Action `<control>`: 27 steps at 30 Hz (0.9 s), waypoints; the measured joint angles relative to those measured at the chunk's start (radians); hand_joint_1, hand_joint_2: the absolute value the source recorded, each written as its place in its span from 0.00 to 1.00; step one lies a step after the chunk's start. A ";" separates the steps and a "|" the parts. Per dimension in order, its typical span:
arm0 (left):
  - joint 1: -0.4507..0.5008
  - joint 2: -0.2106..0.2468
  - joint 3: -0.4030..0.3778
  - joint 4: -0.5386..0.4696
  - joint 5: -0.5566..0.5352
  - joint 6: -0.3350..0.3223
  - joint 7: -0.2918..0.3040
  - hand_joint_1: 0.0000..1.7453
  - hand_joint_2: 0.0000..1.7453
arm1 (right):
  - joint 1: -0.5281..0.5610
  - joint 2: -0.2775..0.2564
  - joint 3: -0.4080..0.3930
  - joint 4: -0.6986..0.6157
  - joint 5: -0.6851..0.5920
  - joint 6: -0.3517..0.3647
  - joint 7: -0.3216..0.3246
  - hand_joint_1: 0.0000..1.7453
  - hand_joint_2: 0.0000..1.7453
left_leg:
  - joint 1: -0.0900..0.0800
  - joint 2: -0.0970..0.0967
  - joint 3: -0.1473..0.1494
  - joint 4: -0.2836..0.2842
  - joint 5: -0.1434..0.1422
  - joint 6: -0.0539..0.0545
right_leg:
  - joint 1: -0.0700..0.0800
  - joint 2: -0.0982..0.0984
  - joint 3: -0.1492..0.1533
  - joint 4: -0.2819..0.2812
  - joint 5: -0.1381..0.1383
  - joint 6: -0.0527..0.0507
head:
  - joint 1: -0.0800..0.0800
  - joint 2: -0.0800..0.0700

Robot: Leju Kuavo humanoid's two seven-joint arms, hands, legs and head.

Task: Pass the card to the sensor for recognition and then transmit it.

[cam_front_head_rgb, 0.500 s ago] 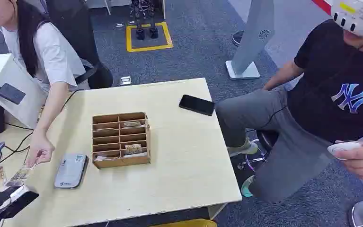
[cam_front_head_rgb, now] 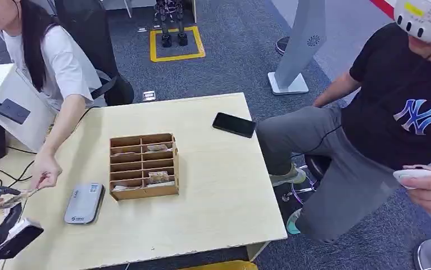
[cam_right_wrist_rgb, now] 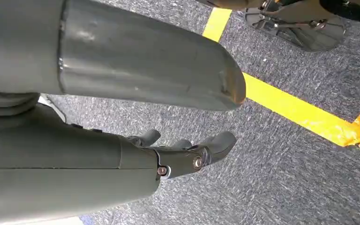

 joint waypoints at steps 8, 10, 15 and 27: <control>-0.001 -0.002 0.000 0.000 0.001 0.000 0.000 1.00 1.00 | 0.000 0.000 0.000 0.000 0.001 -0.003 -0.010 0.00 0.00 | 0.000 0.000 0.000 0.000 0.000 0.000 | 0.000 0.000 0.000 0.000 0.000 0.000 | 0.000 0.000; -0.001 -0.003 0.000 0.000 0.010 0.000 -0.002 1.00 1.00 | 0.000 0.000 0.000 0.000 0.001 -0.003 -0.011 0.00 0.00 | 0.000 0.000 0.000 0.000 0.000 0.000 | 0.000 0.000 0.000 0.000 0.000 0.000 | 0.000 0.000; -0.004 -0.026 0.000 -0.002 0.152 -0.045 -0.063 1.00 1.00 | 0.000 0.000 0.000 0.000 0.002 -0.003 -0.011 0.00 0.00 | 0.000 0.000 0.000 0.000 0.000 0.000 | 0.000 0.000 0.000 0.000 0.000 0.000 | 0.000 0.000; -0.037 -0.112 0.019 -0.014 0.493 -0.322 -0.034 1.00 1.00 | 0.000 0.000 0.000 0.000 0.001 -0.009 -0.009 0.00 0.00 | 0.000 0.000 0.000 0.000 0.000 0.000 | 0.000 0.000 0.000 0.000 0.000 0.000 | 0.000 0.000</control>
